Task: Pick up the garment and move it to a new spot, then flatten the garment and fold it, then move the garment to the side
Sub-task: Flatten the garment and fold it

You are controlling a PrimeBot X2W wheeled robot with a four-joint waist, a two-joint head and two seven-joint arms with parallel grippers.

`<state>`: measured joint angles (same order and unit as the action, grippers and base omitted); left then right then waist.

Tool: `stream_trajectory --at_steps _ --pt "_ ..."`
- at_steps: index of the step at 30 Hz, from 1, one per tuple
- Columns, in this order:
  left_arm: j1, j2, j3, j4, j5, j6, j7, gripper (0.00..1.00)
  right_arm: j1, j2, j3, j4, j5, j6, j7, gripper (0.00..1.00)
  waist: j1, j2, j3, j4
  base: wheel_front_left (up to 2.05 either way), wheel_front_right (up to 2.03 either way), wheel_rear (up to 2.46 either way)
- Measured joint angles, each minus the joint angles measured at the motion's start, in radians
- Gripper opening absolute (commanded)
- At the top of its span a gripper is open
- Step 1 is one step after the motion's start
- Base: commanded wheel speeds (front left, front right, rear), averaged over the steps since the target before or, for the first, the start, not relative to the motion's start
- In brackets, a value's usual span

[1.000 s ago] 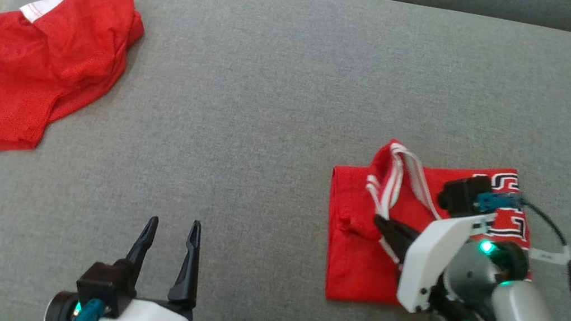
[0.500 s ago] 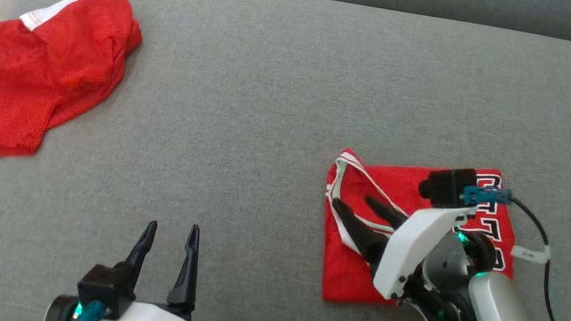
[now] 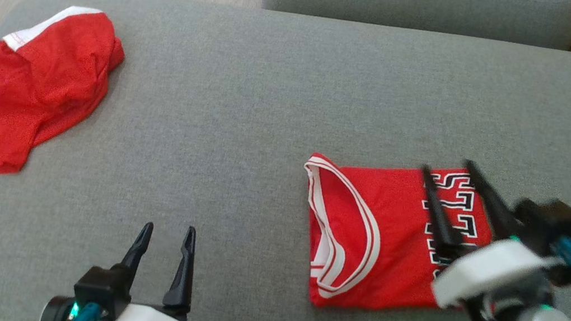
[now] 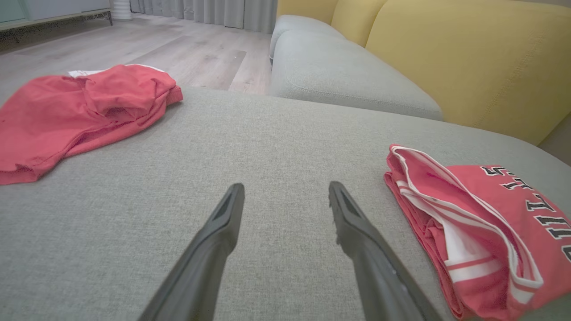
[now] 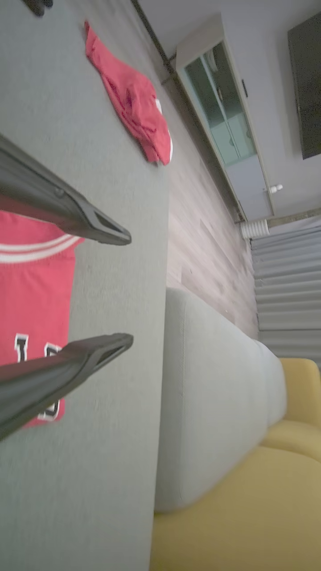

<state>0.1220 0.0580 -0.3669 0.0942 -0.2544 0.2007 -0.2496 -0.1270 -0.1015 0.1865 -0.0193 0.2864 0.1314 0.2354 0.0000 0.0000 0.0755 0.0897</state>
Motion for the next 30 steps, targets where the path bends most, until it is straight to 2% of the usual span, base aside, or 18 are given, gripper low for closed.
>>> stream_trajectory --at_steps 5,7,11,21,30 --pt "0.001 0.0 0.031 0.006 0.028 -0.016 0.0 1.0 0.081 -0.044 -0.102 0.037 -0.147 0.0 -0.194 1.0 0.0 0.0 -0.022 -0.001 0.0 0.0 0.0" --pt "0.007 -0.001 0.052 0.01 0.049 -0.026 0.0 1.0 0.129 -0.036 -0.159 0.089 -0.187 0.0 -0.296 1.0 0.0 0.0 -0.042 -0.001 0.0 0.0 0.0" --pt "0.043 0.0 0.08 0.031 0.079 -0.053 0.0 1.0 0.195 -0.02 -0.231 0.161 -0.227 0.0 -0.403 1.0 0.0 0.0 -0.076 -0.001 0.0 0.0 0.0" --pt "0.09 0.0 0.134 0.053 0.12 -0.105 0.0 1.0 0.246 0.008 -0.258 0.264 -0.263 0.0 -0.477 1.0 0.0 0.0 -0.123 -0.009 0.0 0.0 0.0" --pt "0.121 -0.001 0.171 0.062 0.123 -0.117 0.0 1.0 0.262 0.016 -0.253 0.309 -0.269 0.0 -0.483 1.0 0.0 0.0 -0.146 0.014 0.0 0.0 0.0"
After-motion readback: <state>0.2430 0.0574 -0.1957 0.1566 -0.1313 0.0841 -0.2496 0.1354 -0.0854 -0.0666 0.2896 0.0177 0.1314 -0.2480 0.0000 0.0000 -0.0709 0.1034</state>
